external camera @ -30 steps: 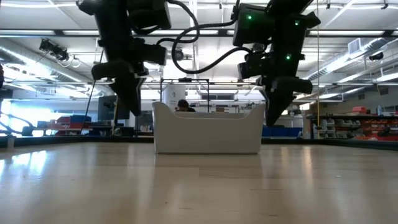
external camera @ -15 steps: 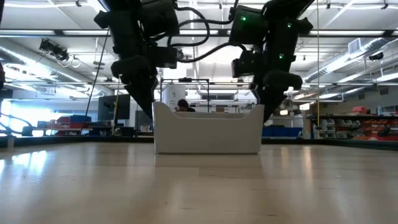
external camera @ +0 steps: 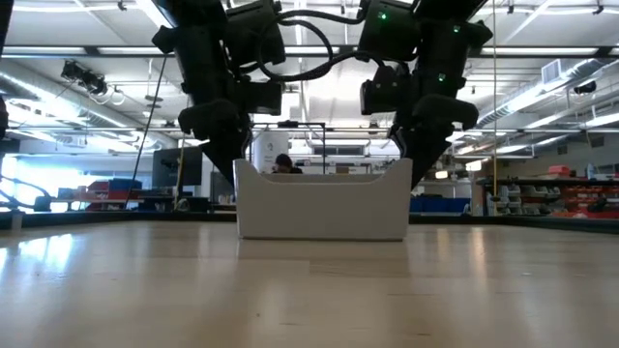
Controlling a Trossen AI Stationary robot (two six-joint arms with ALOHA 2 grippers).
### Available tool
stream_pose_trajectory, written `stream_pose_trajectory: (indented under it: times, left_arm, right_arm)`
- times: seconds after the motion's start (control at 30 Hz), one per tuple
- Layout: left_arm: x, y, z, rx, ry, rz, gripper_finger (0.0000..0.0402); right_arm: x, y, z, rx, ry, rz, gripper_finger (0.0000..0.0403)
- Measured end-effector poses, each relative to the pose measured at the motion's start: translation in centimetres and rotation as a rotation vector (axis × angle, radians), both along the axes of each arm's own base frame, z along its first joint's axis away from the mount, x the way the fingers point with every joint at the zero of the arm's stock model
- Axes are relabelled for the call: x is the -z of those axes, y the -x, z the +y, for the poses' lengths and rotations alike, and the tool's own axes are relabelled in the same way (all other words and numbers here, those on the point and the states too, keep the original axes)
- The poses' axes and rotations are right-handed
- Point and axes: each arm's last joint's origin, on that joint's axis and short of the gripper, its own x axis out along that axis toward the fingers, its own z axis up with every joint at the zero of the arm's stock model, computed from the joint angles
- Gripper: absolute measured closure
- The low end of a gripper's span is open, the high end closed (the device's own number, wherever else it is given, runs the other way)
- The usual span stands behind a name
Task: Pick and place USB-C Cables
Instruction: Move the bin to the center of the table
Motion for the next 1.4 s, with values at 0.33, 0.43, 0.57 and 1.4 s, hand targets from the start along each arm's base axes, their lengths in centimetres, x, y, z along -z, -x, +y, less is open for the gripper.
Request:
stream_pose_trajectory:
  times: [0.33, 0.43, 0.57, 1.4]
  left_arm:
    - [0.0, -0.1, 0.0, -0.005, 0.003, -0.009, 0.0389]
    - [0.0, -0.1, -0.2, -0.006, 0.005, -0.01, 0.0389]
    - [0.0, -0.1, -0.2, -0.014, 0.009, -0.012, 0.0389]
    - [-3.9, 3.3, -0.2, -0.138, -0.094, 0.013, 0.0384]
  right_arm:
    - [0.0, 0.1, -0.2, 0.01, 0.026, 0.01, 0.0403]
    - [0.0, 0.1, -0.3, 0.017, 0.025, 0.01, 0.0403]
    - [0.0, 0.1, -0.3, 0.018, 0.027, 0.012, 0.0403]
    - [-4.5, 2.9, -0.4, 0.12, 0.045, -0.064, 0.0395]
